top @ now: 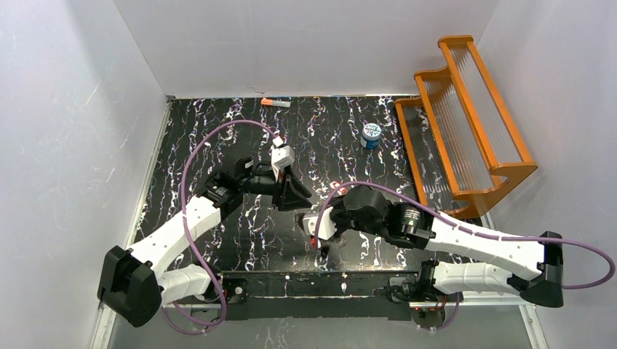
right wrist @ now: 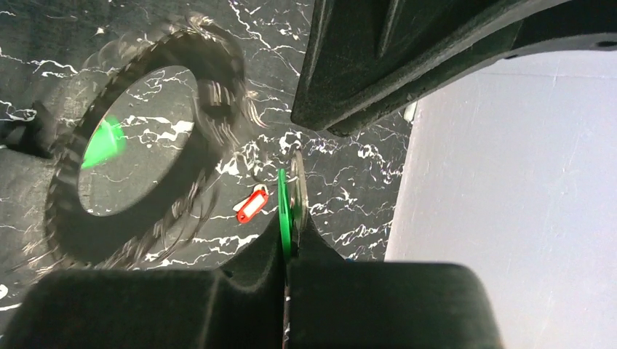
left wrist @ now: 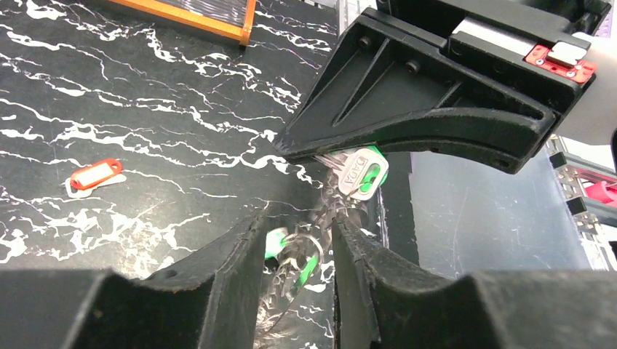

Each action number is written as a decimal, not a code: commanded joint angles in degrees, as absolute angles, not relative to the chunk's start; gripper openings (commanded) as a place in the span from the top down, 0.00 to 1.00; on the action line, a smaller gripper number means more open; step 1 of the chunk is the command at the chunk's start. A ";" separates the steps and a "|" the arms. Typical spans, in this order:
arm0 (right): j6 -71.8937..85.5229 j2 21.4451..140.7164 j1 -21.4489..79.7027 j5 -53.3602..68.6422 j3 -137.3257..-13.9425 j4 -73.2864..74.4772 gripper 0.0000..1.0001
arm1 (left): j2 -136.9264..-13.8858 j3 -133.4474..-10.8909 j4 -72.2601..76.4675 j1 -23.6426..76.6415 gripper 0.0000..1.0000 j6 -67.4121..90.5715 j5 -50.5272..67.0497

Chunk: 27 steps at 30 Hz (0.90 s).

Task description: Remove the keys from the keyring

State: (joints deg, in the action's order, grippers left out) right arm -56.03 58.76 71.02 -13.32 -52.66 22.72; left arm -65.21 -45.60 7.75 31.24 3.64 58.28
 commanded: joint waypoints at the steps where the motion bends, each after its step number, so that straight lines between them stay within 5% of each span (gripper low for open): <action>1: -58.26 58.95 71.68 -12.22 -56.99 19.42 0.99 | -62.51 -47.30 4.11 30.94 0.61 -1.53 60.79; 14: -59.90 59.82 72.47 -10.26 -57.51 17.50 0.99 | -64.86 -48.59 2.83 30.94 0.52 -5.44 70.48; 27: -59.72 60.56 73.17 -8.27 -58.97 15.16 0.99 | -66.84 -48.96 2.90 31.78 0.54 -6.06 78.22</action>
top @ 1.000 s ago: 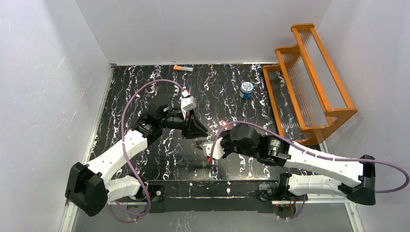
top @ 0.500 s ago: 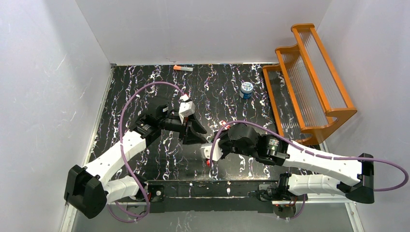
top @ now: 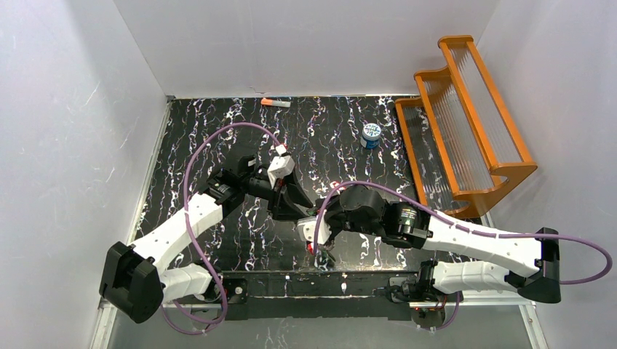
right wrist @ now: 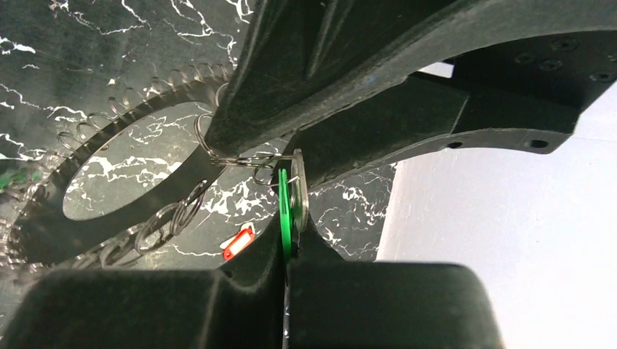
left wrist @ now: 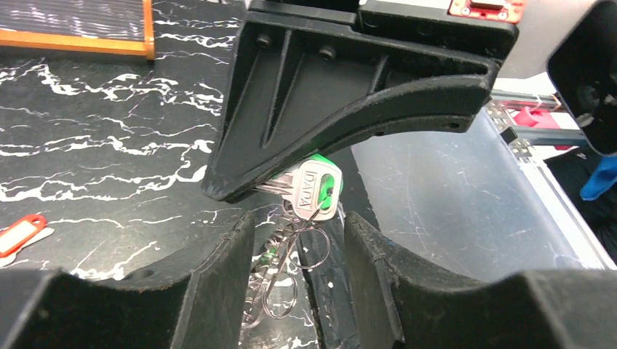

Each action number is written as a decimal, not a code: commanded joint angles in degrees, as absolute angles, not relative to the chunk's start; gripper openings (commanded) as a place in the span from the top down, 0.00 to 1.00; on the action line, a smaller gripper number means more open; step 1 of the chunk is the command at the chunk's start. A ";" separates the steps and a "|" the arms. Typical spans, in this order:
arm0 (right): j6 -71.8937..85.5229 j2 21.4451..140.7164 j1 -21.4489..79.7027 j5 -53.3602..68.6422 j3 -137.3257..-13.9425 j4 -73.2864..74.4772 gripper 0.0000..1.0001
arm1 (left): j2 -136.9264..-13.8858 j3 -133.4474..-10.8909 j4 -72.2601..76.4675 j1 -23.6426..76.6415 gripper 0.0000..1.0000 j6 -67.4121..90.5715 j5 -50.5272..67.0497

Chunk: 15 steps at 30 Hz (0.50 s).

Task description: Remove the keys from the keyring

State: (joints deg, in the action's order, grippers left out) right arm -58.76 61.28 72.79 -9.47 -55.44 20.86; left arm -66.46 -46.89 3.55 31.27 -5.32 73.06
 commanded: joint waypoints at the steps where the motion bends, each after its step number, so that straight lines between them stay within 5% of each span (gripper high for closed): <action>1: -59.75 60.49 73.15 -8.45 -58.78 14.91 0.99 | -66.88 -49.02 2.88 31.89 0.55 -6.06 78.80; 15: -60.77 58.77 73.11 -12.49 -55.29 12.21 0.99 | -65.44 -49.04 2.80 32.17 0.81 -6.42 80.81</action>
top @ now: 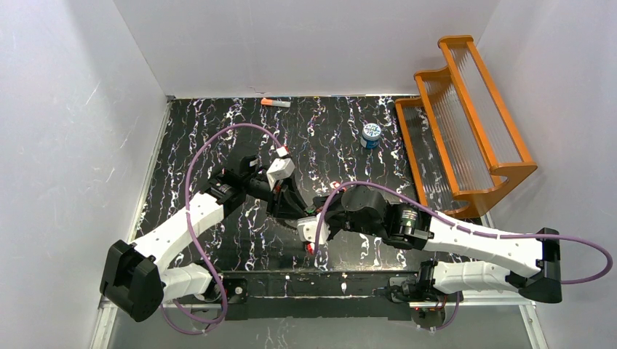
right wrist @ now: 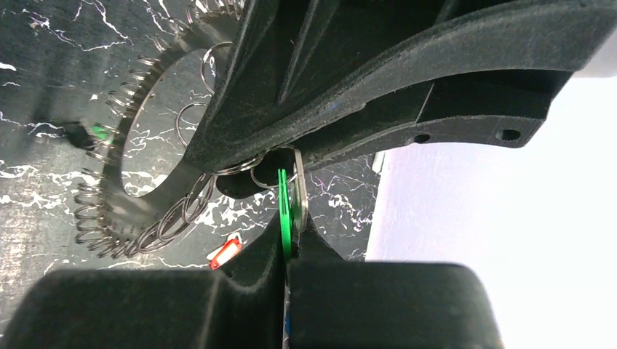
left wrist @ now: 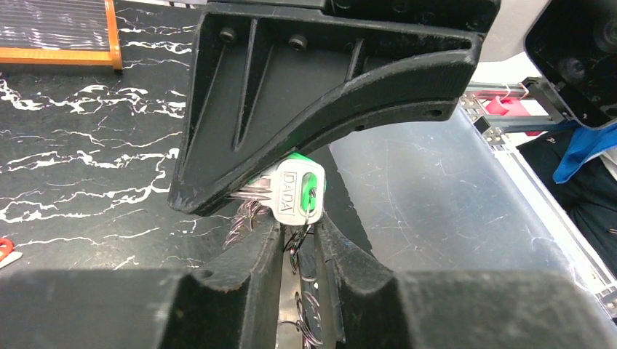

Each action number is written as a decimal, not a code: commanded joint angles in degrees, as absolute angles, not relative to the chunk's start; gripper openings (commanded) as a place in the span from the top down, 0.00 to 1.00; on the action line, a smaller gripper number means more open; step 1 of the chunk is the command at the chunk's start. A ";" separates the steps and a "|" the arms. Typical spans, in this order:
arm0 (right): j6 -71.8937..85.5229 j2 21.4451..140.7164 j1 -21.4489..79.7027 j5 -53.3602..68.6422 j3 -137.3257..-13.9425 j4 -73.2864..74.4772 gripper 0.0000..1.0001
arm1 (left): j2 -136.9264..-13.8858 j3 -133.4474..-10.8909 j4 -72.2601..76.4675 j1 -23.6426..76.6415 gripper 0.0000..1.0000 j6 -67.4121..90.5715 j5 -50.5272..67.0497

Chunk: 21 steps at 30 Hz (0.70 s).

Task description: Remove the keys from the keyring

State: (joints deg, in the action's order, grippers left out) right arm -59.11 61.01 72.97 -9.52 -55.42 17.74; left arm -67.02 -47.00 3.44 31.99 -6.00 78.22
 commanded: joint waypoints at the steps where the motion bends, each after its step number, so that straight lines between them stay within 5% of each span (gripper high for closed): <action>1: -60.92 58.66 73.08 -12.93 -55.02 12.15 0.99 | -65.33 -49.04 2.73 32.17 0.82 -6.35 80.67; 11: -60.72 57.52 73.13 -14.52 -53.92 13.16 0.99 | -64.74 -48.98 2.47 31.82 0.78 -6.24 79.32; 18: -60.44 57.44 73.13 -14.00 -53.94 14.16 0.99 | -65.92 -49.63 2.42 31.66 0.98 -5.25 76.46; 21: -60.26 57.36 73.13 -14.02 -53.96 15.01 0.99 | -66.43 -49.74 2.47 31.43 1.00 -3.88 72.32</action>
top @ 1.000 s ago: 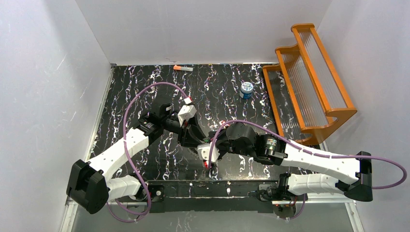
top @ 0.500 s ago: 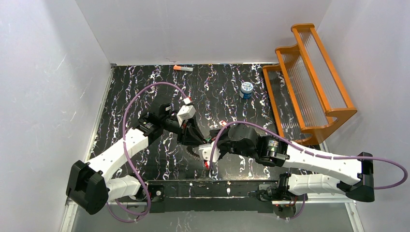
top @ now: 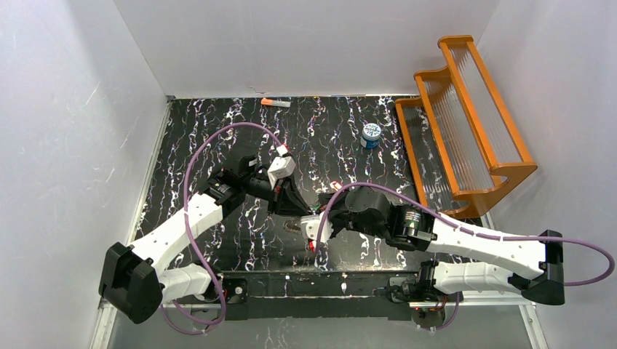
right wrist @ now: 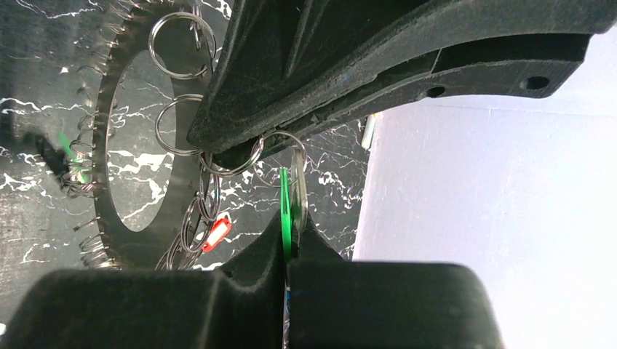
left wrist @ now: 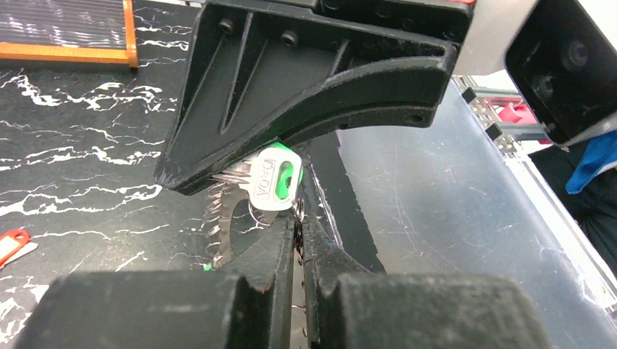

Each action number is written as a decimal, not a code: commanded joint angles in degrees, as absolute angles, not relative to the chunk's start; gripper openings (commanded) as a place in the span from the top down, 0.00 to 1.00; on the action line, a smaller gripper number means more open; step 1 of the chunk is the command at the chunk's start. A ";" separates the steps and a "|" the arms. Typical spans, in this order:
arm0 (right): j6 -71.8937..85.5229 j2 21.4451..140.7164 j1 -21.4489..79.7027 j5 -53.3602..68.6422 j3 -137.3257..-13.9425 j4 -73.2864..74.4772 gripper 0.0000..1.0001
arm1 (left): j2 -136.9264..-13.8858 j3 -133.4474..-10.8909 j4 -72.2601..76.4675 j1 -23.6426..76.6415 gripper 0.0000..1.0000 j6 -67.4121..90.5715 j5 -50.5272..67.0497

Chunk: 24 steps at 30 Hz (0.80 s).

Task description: Remove the keys from the keyring

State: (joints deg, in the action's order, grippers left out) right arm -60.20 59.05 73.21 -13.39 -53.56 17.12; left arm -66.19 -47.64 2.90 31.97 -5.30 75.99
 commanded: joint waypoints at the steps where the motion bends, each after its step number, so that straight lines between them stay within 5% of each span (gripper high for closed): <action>1: -60.10 57.23 73.13 -14.18 -54.02 15.50 0.99 | -66.56 -49.68 2.54 31.34 1.00 -3.19 70.58; 18: -54.20 55.63 73.13 -14.73 -55.03 25.19 0.99 | -68.33 -46.04 13.83 28.99 1.00 16.67 51.36; 24: -51.75 57.02 73.12 -15.05 -53.18 21.60 0.99 | -67.49 -39.25 30.99 29.00 1.00 32.84 46.75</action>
